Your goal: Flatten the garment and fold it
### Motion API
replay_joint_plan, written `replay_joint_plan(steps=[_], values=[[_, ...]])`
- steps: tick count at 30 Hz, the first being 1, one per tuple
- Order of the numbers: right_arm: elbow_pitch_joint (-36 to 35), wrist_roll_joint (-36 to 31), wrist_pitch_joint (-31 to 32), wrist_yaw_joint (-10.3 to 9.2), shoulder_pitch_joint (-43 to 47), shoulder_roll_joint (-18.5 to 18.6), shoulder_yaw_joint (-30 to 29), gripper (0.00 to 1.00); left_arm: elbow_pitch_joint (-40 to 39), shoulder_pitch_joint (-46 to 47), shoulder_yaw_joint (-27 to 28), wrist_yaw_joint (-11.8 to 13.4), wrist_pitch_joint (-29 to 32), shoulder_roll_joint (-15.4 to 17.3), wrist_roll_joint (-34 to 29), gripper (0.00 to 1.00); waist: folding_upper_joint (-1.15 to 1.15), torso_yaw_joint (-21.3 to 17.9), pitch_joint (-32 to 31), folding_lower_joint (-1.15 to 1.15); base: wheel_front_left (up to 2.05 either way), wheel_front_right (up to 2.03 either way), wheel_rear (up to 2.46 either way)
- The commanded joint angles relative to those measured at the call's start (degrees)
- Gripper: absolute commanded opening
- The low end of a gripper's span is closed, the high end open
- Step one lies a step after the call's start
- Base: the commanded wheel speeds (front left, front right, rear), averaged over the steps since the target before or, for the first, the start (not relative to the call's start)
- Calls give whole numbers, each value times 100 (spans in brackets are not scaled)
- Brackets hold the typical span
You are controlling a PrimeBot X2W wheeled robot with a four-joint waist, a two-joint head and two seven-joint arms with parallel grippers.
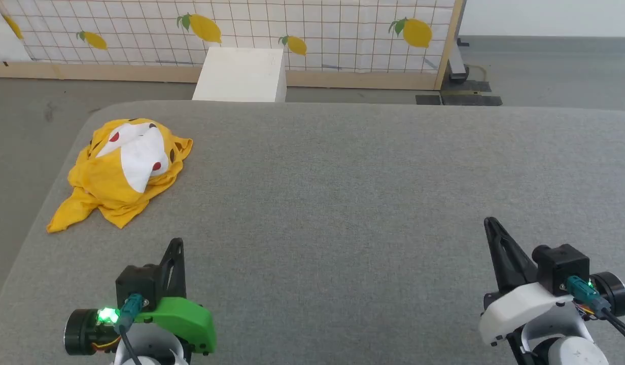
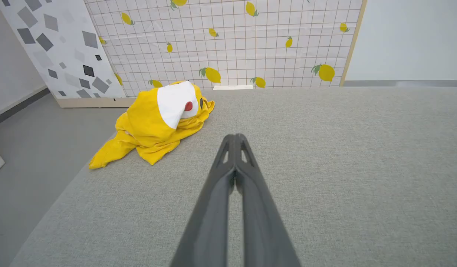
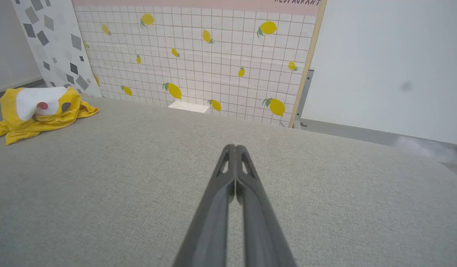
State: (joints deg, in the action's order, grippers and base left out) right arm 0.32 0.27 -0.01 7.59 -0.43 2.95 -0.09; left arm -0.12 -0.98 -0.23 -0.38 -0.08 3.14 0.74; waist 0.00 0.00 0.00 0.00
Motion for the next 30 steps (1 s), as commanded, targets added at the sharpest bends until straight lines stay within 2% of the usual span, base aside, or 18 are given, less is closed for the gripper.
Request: replay_joint_plan(steps=[1,3,4,30], values=[[-32,-27,1,-10,43,-7,9,0,12,98,23,38,8,-26,-74,0,0,0,0,0,0,0,0],[-32,-27,1,-10,43,-7,9,0,12,98,23,38,8,-26,-74,0,0,0,0,0,0,0,0],[0,0,0,0,0,0,1,100,0,0,0,0,0,0,0,100,0,0,0,0,0,0,0],[151,346,-248,-2,-2,0,-284,100,-42,-77,-15,22,-246,-3,141,100,0,-13,21,0,0,0,0]])
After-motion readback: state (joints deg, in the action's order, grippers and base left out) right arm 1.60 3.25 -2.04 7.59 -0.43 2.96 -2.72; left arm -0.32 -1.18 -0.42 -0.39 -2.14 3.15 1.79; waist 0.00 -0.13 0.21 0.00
